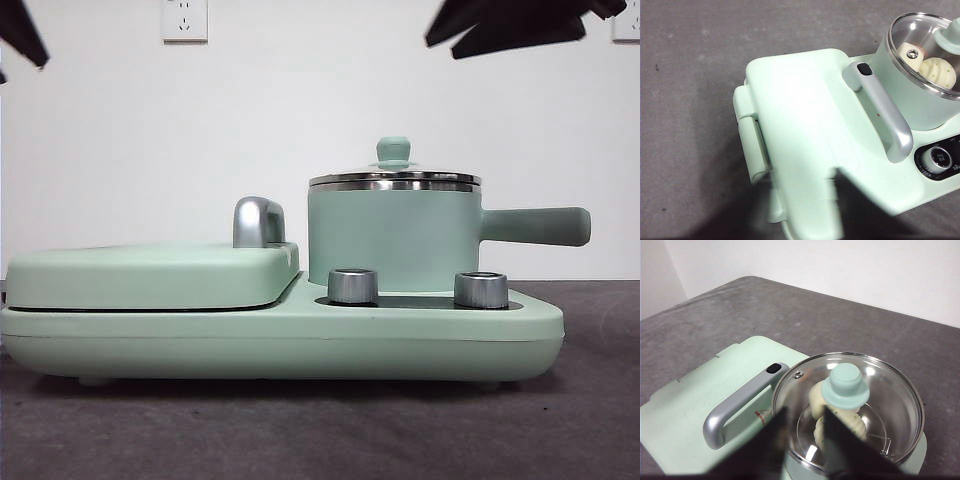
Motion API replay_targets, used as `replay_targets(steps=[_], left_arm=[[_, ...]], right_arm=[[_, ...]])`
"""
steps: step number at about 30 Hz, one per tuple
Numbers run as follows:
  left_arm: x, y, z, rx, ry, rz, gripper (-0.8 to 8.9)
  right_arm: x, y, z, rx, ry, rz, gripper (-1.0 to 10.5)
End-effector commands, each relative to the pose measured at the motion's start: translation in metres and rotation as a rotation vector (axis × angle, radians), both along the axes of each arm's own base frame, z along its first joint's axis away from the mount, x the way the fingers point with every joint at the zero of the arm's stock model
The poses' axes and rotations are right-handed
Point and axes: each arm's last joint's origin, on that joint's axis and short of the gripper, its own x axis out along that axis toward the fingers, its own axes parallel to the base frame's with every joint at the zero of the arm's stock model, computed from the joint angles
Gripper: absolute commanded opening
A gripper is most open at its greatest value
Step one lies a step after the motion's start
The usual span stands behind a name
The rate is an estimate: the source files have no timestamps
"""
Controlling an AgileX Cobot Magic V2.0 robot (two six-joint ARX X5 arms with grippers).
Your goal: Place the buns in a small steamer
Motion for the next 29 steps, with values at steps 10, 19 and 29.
replay_targets(steps=[10,19,29], left_arm=[[-0.001,0.0,0.002,-0.004,0.004,-0.001,0.1],[-0.001,0.0,0.002,-0.004,0.006,-0.002,0.1],[-0.021,0.017,-0.032,0.033,-0.227,0.03,0.1]], right_arm=[[0.0,0.002,0.002,0.011,0.004,0.022,0.1],[0.0,0.002,0.002,0.01,0.004,0.022,0.1],[0.0,0.002,0.002,0.011,0.004,0.022,0.1]])
